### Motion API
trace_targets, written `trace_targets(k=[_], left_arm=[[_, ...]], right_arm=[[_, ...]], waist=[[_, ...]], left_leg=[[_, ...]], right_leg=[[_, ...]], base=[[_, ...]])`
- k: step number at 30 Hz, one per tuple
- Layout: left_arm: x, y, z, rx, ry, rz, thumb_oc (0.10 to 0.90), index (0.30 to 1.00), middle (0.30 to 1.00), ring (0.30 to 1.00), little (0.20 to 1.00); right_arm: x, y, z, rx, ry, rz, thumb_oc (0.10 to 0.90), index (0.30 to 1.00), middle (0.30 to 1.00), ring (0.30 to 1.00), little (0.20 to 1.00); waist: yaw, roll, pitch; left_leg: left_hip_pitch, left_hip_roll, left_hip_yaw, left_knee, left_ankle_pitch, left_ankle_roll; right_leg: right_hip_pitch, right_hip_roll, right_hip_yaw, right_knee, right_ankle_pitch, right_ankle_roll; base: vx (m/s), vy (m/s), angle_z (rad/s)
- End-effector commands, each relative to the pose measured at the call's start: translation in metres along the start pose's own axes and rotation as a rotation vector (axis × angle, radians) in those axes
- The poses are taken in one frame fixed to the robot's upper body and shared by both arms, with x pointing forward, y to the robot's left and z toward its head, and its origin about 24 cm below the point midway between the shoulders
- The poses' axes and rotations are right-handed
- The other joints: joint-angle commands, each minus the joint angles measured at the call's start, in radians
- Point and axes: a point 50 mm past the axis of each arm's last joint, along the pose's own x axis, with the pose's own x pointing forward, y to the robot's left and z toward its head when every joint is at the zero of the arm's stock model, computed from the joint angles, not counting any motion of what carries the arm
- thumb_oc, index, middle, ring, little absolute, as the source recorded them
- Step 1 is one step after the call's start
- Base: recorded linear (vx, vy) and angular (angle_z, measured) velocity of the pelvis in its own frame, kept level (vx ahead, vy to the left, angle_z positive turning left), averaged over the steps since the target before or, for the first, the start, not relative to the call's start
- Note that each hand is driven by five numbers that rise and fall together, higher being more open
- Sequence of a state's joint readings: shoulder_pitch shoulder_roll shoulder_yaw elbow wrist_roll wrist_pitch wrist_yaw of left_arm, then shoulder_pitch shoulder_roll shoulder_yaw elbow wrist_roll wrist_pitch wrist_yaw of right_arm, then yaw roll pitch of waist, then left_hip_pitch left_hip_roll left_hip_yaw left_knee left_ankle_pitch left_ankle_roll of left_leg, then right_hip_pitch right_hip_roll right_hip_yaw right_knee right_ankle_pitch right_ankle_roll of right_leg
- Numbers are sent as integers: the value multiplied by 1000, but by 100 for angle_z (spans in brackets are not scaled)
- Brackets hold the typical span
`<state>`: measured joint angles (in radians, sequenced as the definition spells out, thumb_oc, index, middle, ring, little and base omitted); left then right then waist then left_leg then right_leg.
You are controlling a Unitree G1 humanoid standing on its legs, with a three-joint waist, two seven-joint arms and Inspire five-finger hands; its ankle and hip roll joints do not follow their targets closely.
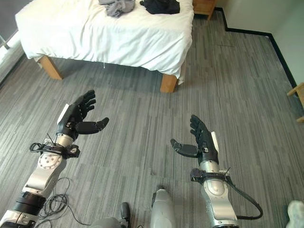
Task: Pick up bed clothes into laundry basket.
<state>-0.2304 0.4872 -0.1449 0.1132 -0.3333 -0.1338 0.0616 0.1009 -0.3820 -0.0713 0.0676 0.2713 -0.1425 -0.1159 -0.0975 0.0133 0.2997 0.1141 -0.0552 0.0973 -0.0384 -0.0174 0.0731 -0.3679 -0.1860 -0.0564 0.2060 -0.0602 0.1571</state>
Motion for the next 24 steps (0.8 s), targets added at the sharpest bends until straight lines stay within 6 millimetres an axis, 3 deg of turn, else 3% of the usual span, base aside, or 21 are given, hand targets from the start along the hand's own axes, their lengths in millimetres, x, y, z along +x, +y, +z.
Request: trace_targets(k=[1, 3, 5, 6, 7, 9, 10, 11, 13, 15, 16, 17, 18, 19, 20, 21, 24], left_arm=[[26, -1, 53, 21, -263, -2, 800, 900, 900, 900, 900], [25, -6, 52, 28, -263, -28, 800, 900, 900, 900, 900], [23, -9, 54, 11, -273, -41, 800, 900, 900, 900, 900], [22, -9, 54, 10, -272, -41, 800, 900, 900, 900, 900], [17, -9, 46, 4, -243, -48, 800, 900, 900, 900, 900], [14, -5, 44, -38, -233, -17, 800, 900, 900, 900, 900], [13, -1, 47, -50, -248, -4, 800, 900, 900, 900, 900], [13, -1, 47, -49, -248, -4, 800, 900, 900, 900, 900], [11, 1, 50, -59, -261, 3, 800, 900, 900, 900, 900], [13, 7, 49, -78, -262, 32, 800, 900, 900, 900, 900], [14, 8, 48, -83, -260, 36, 800, 900, 900, 900, 900], [14, 8, 46, -89, -252, 33, 800, 900, 900, 900, 900], [16, 11, 42, -85, -236, 47, 800, 900, 900, 900, 900], [17, 12, 41, -63, -230, 51, 800, 900, 900, 900, 900], [16, 14, 42, -41, -232, 48, 800, 900, 900, 900, 900], [15, 18, 47, 0, -249, 55, 800, 900, 900, 900, 900], [13, 27, 57, 62, -284, 62, 800, 900, 900, 900, 900]], right_arm=[[15, -20, 48, 48, -258, -103, 800, 900, 900, 900, 900], [10, -23, 47, 40, -253, -96, 800, 900, 900, 900, 900], [9, -22, 48, 39, -260, -78, 800, 900, 900, 900, 900], [9, -23, 48, 39, -260, -77, 800, 900, 900, 900, 900], [13, -21, 45, 25, -241, -42, 800, 900, 900, 900, 900], [17, -16, 48, 64, -244, -22, 800, 900, 900, 900, 900], [19, -15, 50, 106, -257, -19, 800, 900, 900, 900, 900], [20, -15, 50, 107, -258, -19, 800, 900, 900, 900, 900], [26, -13, 56, 119, -275, -18, 800, 900, 900, 900, 900], [33, -5, 71, 141, -331, 20, 800, 900, 900, 900, 900], [33, -3, 81, 154, -374, 44, 800, 900, 900, 900, 900], [32, -1, 83, 147, -383, 56, 800, 900, 900, 900, 900], [31, 1, 87, 134, -401, 80, 800, 900, 900, 900, 900], [33, 5, 89, 133, -406, 101, 800, 900, 900, 900, 900], [35, 8, 89, 124, -405, 115, 800, 900, 900, 900, 900], [37, 10, 90, 112, -403, 134, 800, 900, 900, 900, 900], [42, 18, 100, 79, -424, 196, 800, 900, 900, 900, 900]], waist=[[-64, 5, -98], [-78, 8, -116], [-77, 13, -130], [-80, 15, -131], [-78, 23, -146], [-52, -2, -144], [-32, -21, -129], [-33, -24, -128], [18, -43, -100], [72, -44, -84], [85, -32, -87], [91, -29, -90], [97, -20, -93], [116, -11, -98], [134, -5, -106], [148, 3, -117], [177, 0, -150]], left_leg=[[260, 156, -45, -2, -201, -146], [292, 182, -68, 35, -188, -167], [262, 213, -86, 142, -105, -197], [257, 216, -89, 149, -108, -200], [202, 255, -101, 372, 100, -226], [85, 293, -54, 656, 247, -230], [27, 294, -43, 777, 257, -224], [22, 291, -44, 782, 258, -223], [-79, 300, 3, 866, 220, -206], [-236, 314, 81, 763, 176, -219], [-273, 297, 114, 625, 181, -218], [-291, 281, 111, 583, 179, -216], [-309, 252, 110, 484, 173, -207], [-331, 185, 105, 323, 189, -194], [-339, 144, 84, 240, 188, -185], [-341, 117, 88, 134, 223, -185], [-342, 94, 145, 71, 254, -172]], right_leg=[[25, 29, -51, -209, 167, 66], [32, 26, -82, -181, 191, 68], [68, 42, -89, -167, 200, 36], [69, 43, -92, -168, 200, 34], [125, 93, -101, -138, 160, -21], [229, 111, -124, -138, 102, -90], [273, 119, -120, -148, 83, -119], [271, 116, -120, -150, 87, -119], [364, 133, -111, -192, 51, -138], [475, 135, -114, -230, 15, -132], [503, 141, -109, -236, 1, -126], [515, 140, -103, -233, -6, -126], [538, 149, -100, -228, -39, -123], [568, 163, -91, -227, -60, -118], [602, 176, -78, -230, -78, -116], [635, 198, -60, -234, -94, -119], [706, 221, -27, -221, -142, -127]], base=[[552, -235, 43], [548, -282, 40], [364, -248, 49], [526, -390, 59], [535, -432, 21], [654, -560, -5], [375, -366, 1], [337, -331, -14], [368, -308, -58], [656, -254, -25], [654, -113, 1], [527, -11, 3], [551, -6, 17], [625, -19, 16], [638, -53, 8], [614, -75, -15], [592, -81, -56]])
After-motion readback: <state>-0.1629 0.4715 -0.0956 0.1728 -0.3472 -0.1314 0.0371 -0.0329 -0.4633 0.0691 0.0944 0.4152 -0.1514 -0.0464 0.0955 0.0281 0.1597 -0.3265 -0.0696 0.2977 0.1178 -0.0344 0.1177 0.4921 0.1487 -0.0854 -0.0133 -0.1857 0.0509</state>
